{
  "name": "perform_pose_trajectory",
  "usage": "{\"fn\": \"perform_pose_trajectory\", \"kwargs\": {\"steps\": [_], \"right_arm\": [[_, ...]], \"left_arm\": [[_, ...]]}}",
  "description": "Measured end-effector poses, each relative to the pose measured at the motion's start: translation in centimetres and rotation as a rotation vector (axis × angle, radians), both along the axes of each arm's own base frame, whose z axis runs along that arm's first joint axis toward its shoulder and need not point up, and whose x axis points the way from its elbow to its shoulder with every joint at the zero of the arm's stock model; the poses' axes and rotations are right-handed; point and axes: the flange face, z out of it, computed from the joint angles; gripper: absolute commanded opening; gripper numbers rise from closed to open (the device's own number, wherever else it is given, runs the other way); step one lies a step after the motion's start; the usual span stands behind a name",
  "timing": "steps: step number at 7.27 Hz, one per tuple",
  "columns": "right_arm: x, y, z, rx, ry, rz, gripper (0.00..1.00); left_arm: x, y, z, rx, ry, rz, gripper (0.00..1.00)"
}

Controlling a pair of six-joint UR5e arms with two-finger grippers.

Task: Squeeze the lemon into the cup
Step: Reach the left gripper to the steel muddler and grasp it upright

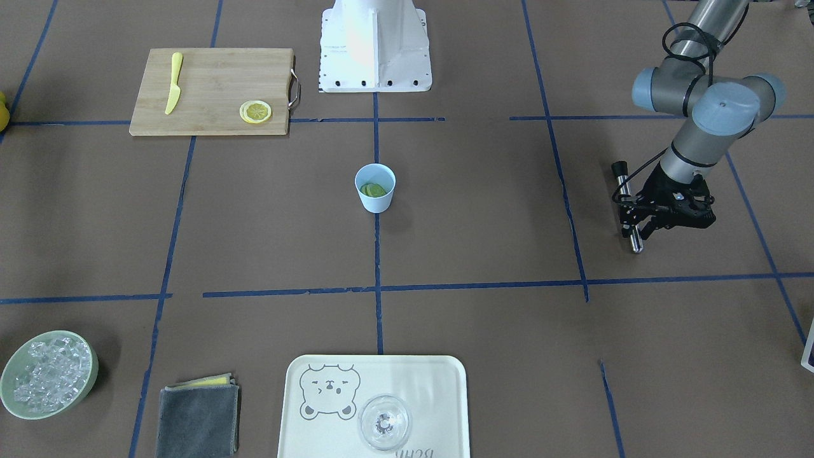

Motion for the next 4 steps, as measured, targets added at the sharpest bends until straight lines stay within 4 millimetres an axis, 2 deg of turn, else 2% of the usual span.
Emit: {"fn": "perform_pose_trajectory", "kwargs": {"steps": [1, 2, 3, 4], "right_arm": [[0.01, 0.0, -0.02, 0.001, 0.001, 0.0, 1.0], [0.02, -0.01, -0.02, 0.002, 0.002, 0.0, 1.0], [0.03, -0.01, -0.01, 0.003, 0.003, 0.0, 1.0], [0.03, -0.01, 0.02, 0.002, 0.004, 0.0, 1.0]], "left_arm": [[0.0, 0.05, -0.02, 0.0, 0.001, 0.001, 0.33], [-0.05, 0.14, -0.12, 0.001, 0.002, 0.002, 0.1], [-0.17, 0.25, -0.34, 0.002, 0.006, 0.003, 0.0], [-0.33, 0.36, -0.94, 0.009, 0.015, 0.004, 0.0]]}}
